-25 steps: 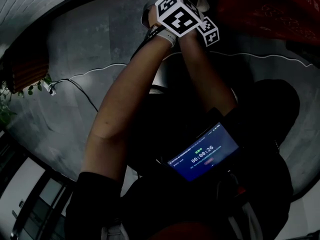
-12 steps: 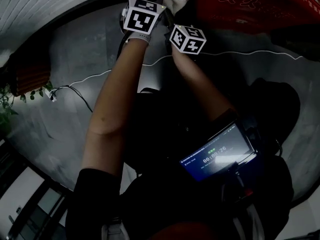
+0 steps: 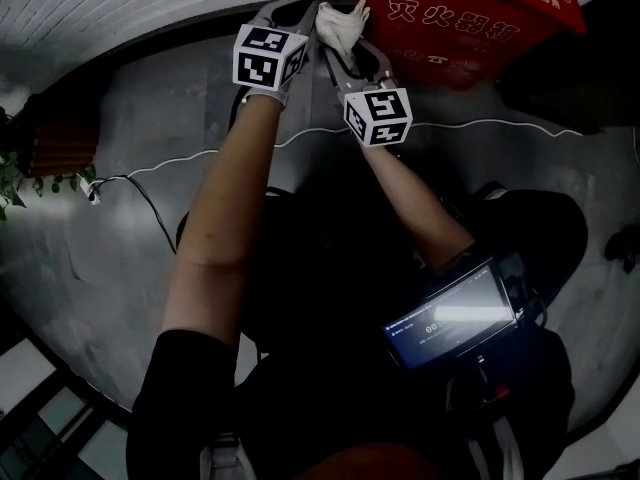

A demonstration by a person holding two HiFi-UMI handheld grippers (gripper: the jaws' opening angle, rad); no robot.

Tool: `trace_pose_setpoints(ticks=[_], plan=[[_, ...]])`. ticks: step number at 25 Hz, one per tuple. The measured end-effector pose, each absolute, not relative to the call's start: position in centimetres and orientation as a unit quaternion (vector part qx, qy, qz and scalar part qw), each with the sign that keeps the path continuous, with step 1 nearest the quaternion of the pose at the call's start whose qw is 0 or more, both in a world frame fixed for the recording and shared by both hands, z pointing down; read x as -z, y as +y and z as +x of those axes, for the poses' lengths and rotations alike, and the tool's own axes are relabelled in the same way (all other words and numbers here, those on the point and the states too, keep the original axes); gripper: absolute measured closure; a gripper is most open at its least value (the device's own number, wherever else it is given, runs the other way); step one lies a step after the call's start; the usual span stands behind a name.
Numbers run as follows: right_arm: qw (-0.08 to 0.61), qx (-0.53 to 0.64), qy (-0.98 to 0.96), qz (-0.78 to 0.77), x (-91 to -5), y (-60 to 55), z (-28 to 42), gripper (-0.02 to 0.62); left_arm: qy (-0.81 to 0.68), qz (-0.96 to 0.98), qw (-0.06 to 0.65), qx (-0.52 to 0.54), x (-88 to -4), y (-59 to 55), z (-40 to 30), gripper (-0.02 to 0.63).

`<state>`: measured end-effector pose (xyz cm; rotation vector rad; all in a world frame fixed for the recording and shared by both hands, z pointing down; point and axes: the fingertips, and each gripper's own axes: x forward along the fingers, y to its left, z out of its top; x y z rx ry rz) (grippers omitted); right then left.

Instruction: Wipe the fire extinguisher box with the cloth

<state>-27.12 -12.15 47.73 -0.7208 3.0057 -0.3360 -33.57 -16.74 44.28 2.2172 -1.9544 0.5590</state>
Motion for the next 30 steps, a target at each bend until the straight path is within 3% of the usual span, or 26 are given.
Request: trace_pose_setpoints(ticks=[14,30], plan=[[0.05,0.015,0.983,-0.175,-33.0,-13.1,-15.7,0.436,-0.647,0.75,-0.024,-0.134,-33.9,-14.5,-23.3,0.601],[0.026,-0.056,0.993,-0.103,-22.0,-13.7,-3.7,0.431,-0.545,0.835,-0.077,0.005,-21.9,-10.0,-8.0,0.601]])
